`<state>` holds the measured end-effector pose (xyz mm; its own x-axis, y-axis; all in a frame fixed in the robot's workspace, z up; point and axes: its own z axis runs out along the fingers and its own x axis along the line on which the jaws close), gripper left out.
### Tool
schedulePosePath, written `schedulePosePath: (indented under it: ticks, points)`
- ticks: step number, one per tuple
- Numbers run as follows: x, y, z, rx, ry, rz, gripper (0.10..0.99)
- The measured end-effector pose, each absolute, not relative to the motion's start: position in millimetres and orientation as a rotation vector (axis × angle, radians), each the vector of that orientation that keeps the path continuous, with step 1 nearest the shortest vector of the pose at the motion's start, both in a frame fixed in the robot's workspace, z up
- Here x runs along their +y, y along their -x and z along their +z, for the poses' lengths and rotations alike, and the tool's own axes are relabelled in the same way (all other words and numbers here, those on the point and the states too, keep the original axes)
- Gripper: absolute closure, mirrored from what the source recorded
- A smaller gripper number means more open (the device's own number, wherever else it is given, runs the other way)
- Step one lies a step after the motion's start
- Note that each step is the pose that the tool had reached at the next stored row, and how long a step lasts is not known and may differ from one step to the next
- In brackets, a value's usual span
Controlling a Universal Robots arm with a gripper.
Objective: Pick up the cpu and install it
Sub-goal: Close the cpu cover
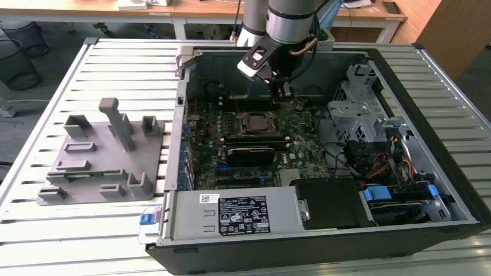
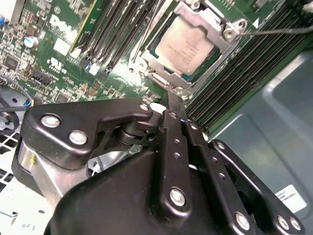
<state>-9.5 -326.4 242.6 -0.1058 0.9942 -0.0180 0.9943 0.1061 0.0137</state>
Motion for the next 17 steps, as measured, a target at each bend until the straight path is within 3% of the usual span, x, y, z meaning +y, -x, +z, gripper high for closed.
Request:
schedulePosePath:
  ticks: [17]
  points:
    - [-327,33,233,2.319,-2.085,-0.003,0.980]
